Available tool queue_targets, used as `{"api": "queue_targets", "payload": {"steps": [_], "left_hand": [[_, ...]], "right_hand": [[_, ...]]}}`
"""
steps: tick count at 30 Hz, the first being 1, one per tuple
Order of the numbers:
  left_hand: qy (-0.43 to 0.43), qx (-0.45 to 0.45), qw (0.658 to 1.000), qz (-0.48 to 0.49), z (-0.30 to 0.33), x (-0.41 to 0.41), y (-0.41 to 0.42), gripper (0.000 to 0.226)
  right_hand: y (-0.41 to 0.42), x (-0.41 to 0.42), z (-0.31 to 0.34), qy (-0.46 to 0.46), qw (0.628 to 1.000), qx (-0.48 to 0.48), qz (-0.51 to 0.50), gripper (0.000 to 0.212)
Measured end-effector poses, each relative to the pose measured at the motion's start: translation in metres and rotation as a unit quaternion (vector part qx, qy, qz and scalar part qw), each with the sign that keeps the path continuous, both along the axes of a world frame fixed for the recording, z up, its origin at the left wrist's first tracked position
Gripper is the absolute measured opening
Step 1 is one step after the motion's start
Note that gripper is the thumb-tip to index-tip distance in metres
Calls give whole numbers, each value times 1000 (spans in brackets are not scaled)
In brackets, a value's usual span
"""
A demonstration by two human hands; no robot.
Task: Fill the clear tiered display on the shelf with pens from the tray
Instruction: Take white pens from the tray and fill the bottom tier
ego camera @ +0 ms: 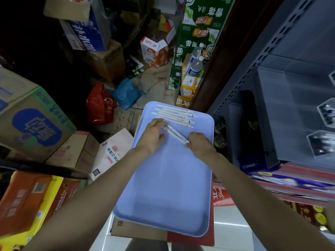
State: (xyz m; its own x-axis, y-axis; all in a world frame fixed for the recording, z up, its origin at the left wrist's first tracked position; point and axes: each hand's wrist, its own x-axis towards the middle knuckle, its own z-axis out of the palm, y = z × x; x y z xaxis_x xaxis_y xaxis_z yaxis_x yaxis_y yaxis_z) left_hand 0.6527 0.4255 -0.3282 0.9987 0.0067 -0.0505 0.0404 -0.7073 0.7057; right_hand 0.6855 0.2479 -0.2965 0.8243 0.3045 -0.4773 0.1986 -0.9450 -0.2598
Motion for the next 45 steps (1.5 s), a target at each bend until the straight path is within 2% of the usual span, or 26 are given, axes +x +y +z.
{"api": "queue_targets", "payload": {"steps": [3,6,7,8,10,11,13,16,19,22,25,27,29,31,34,38,42,43,45], "left_hand": [[29,-94,988,121,-3,-2,-7,39],[77,-115,964,227,3,-4,-16,15],[113,-141,956,231,8,-6,-20,10],[155,-189,943,226,13,-7,-24,18],[214,-327,897,205,26,-12,-35,25],[212,-381,878,197,34,-14,-40,25],[166,-427,869,186,49,-15,-45,17],[102,-429,885,152,76,-13,-51,12],[72,-411,899,133,105,-8,-57,14],[19,-401,907,128,133,-3,-68,15],[-40,-380,916,123,161,-2,-88,13],[-77,-358,924,106,178,-3,-108,10],[-97,-345,929,89,197,-6,-136,7],[-96,-373,920,75,217,-8,-169,13],[-89,-454,884,67,242,-12,-215,42],[-103,-451,885,55,256,-17,-270,57],[-108,-450,886,39,259,-23,-326,74],[-108,-451,886,30,260,-24,-339,75],[-107,-461,881,9,262,-26,-363,63]], "right_hand": [[-4,-3,-1,-2,1000,6,-13,28],[-10,-9,2,0,997,56,-49,21],[-10,-12,4,1,994,82,-71,20],[-10,-15,7,1,989,111,-94,21],[-8,-20,14,8,973,191,-131,21],[-7,-22,20,13,963,227,-142,22],[-8,-25,33,14,955,259,-141,30],[-13,-26,58,8,951,278,-134,39],[-21,-27,89,-12,946,298,-124,27],[-36,-27,121,-59,938,321,-119,26],[-67,-27,153,-115,913,366,-139,16],[-94,-26,170,-154,896,392,-143,21],[-126,-24,185,-170,880,418,-152,16],[-161,-25,198,-170,861,449,-165,9],[-211,-32,216,-176,827,500,-185,21],[-274,-43,238,-165,771,572,-225,17],[-335,-51,250,-172,748,606,-210,9],[-349,-52,251,-182,745,610,-201,8],[-373,-53,255,-216,739,610,-189,8]]}}
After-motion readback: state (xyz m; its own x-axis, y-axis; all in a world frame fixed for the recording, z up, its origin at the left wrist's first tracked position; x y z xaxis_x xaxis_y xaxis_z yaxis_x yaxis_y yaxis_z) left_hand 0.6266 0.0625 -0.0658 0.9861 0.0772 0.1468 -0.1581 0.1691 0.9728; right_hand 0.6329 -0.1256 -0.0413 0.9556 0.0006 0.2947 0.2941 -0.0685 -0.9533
